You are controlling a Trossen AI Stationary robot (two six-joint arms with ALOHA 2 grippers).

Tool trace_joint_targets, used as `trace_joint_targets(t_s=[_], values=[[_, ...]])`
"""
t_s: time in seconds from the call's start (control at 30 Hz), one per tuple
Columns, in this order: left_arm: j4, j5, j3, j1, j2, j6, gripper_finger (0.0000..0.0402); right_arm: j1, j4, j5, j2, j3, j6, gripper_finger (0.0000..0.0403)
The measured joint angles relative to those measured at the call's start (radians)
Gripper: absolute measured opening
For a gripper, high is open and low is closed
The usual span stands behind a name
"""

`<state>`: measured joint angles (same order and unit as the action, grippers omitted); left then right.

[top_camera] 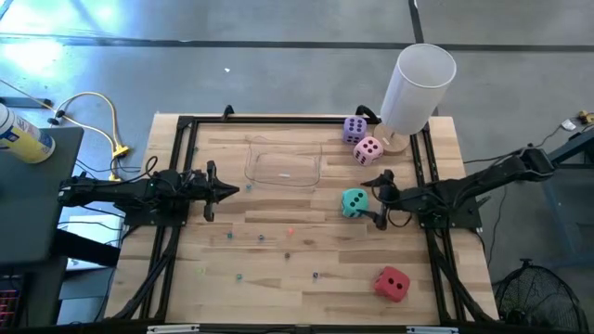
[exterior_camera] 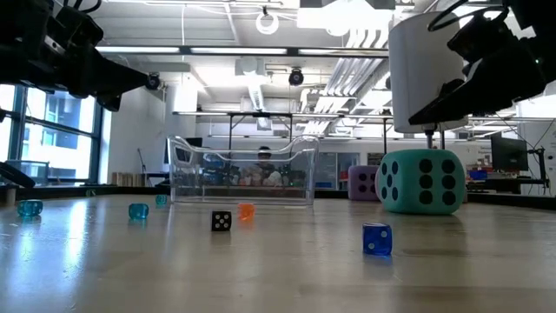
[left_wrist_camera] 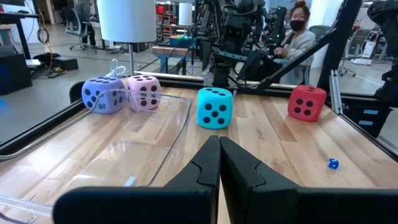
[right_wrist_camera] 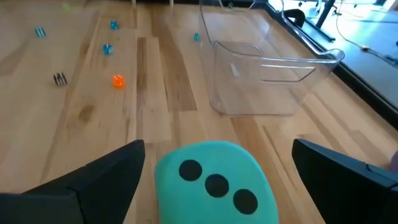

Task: Pick & Place Dice
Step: Put the large light blue dice into the transparent bin

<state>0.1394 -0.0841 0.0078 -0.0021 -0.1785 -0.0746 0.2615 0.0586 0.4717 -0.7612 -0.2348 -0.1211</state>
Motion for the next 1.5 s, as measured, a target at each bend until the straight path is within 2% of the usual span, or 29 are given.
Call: trace_joint_targets(t_s=[0.1,0.27,0.47,0.73,0.97,1.13,1.23,1.37,1.5], values=[[0.0,0.0,0.0,0.0,0.0,0.001,0.0001,0.0,0.004,0.0,-0.019,0.0,0.009,0.04],[0.0,0.0,0.0,0.0,0.0,-0.009,0.0001,0.0,0.024,-0.007,-0.048,0.0,-0.088,0.04],[0.0,0.0,0.0,0.0,0.0,-0.01,0.0001,0.0,0.052,0.001,-0.064,0.0,-0.006,0.04],[0.0,0.0,0.0,0.0,0.0,-0.009,0.0001,-0.011,0.054,0.004,-0.095,0.0,0.019,0.04],[0.0,0.0,0.0,0.0,0.0,-0.008,0.0001,-0.041,0.094,0.018,-0.149,0.001,0.007,0.04],[0.0,0.0,0.0,0.0,0.0,-0.009,0.0001,-0.041,0.186,-0.038,-0.161,0.002,-0.046,0.04],[0.0,0.0,0.0,0.0,0.0,-0.01,0.0001,-0.041,0.209,-0.027,-0.161,0.001,-0.035,0.04],[0.0,0.0,0.0,0.0,0.0,-0.011,0.0001,-0.041,0.107,-0.027,-0.161,-0.055,-0.067,0.04],[0.0,0.0,0.0,0.0,0.0,-0.012,0.0001,-0.041,-0.135,-0.041,-0.162,-0.171,-0.119,0.04]])
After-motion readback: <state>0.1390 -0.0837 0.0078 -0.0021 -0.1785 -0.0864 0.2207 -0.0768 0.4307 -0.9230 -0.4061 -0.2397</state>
